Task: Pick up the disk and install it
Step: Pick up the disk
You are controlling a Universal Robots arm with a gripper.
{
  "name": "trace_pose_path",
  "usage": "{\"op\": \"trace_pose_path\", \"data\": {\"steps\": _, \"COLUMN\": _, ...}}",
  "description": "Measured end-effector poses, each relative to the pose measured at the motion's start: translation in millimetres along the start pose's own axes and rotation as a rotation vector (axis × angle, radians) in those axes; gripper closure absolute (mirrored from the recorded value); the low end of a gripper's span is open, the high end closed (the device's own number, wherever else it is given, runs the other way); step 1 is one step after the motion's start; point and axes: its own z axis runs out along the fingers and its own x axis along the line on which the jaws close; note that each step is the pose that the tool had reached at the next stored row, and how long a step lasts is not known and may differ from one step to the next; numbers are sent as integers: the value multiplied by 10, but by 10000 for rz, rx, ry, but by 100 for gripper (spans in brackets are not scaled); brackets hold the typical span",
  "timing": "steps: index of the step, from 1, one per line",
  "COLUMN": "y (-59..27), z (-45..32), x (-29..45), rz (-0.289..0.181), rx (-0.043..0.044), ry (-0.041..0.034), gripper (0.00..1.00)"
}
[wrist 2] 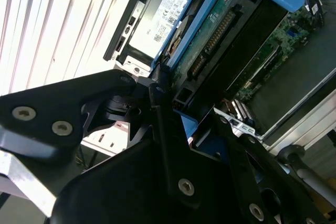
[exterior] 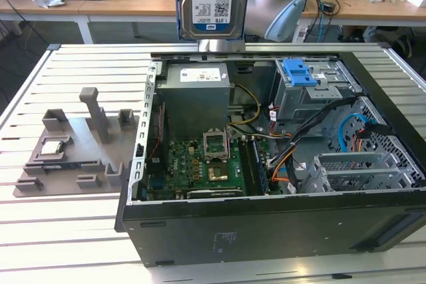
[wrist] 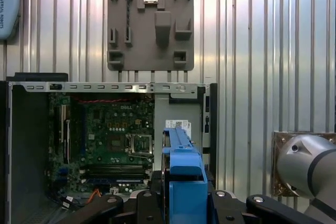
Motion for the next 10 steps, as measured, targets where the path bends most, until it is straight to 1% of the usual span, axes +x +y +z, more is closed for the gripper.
{"op": "trace_pose_path", "data": {"steps": 5, "y": 0, "z": 13, "x": 51, "rz": 1, "rx": 1, "ry": -1, "gripper": 64}}
{"op": "trace_pose_path", "data": {"steps": 10, "y": 1, "z": 21, "x": 86, "rz": 1, "rx": 0, "ry": 0, "gripper": 64}}
